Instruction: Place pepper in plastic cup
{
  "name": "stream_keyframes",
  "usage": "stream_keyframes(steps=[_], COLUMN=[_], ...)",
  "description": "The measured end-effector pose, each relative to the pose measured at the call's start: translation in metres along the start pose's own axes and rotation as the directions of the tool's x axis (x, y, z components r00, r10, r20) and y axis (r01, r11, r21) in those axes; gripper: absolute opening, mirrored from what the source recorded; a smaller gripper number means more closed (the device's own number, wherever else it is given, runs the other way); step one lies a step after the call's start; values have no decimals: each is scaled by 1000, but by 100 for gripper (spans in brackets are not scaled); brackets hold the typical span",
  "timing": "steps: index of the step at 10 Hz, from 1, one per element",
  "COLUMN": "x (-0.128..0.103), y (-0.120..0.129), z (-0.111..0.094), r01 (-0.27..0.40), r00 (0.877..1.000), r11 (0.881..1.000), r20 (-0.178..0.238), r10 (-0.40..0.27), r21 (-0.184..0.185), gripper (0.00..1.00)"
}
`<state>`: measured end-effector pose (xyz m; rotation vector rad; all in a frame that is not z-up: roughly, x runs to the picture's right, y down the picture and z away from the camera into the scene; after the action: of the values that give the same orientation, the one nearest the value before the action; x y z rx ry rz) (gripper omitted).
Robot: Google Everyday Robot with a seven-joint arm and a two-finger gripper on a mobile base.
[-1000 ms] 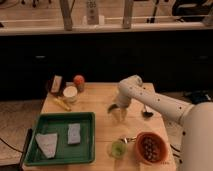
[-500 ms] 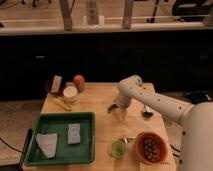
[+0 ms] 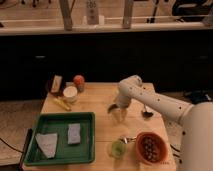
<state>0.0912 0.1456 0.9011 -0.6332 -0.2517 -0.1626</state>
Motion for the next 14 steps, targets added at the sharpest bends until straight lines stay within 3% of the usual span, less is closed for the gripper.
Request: stream_keyframes(steps=[8,11,12,14], x=[13,21,21,23], y=[-12,-12,-14,-12], z=[3,11,12,8], r01=[-38,-60,-59,-59], r00=[999,998,998,998], r11=[999,998,998,998], r20=[-3,-2,-1,-5], r10=[38,60,59,59], r21=[-2,-13,-12,-16], gripper=[77,49,34,18])
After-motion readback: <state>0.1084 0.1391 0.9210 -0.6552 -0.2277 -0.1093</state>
